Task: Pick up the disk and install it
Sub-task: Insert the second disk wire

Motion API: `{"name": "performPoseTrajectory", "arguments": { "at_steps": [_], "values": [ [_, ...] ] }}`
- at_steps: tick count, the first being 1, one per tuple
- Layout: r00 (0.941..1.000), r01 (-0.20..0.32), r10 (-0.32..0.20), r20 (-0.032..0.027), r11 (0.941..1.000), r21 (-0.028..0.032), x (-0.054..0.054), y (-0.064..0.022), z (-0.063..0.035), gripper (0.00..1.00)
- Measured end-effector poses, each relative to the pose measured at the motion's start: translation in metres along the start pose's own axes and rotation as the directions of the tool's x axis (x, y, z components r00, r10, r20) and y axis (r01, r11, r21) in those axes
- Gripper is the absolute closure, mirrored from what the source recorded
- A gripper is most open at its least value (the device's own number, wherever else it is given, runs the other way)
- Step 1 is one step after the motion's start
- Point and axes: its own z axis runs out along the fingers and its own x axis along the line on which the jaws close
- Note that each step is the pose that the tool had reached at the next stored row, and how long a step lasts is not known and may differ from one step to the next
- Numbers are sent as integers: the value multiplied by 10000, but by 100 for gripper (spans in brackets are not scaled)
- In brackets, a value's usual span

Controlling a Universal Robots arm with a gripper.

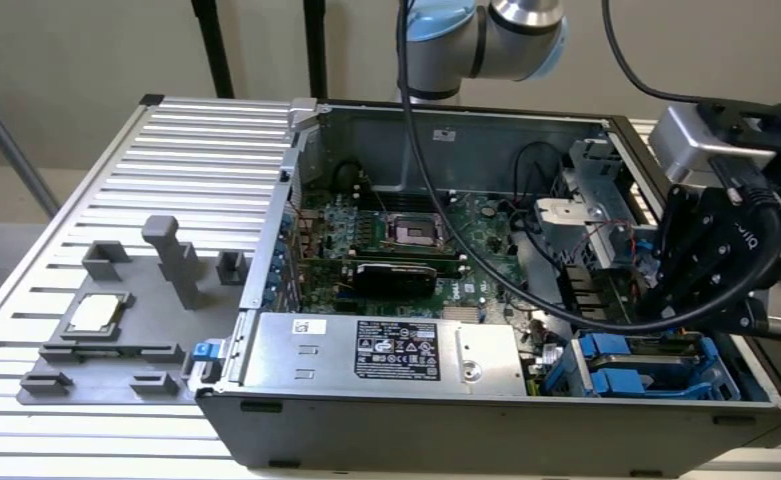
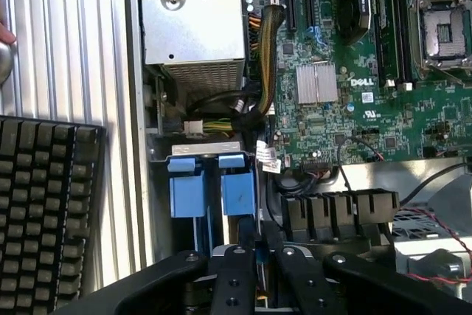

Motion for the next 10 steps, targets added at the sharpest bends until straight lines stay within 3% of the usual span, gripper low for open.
{"name": "performPoseTrajectory", "arguments": {
  "at_steps": [4, 10],
  "values": [
    [10000, 32, -33, 33, 9997, 250, 13, -3, 31, 83],
    [9999, 98, -101, 56, 9988, 479, 32, -9, 91, 83]
  ]
}}
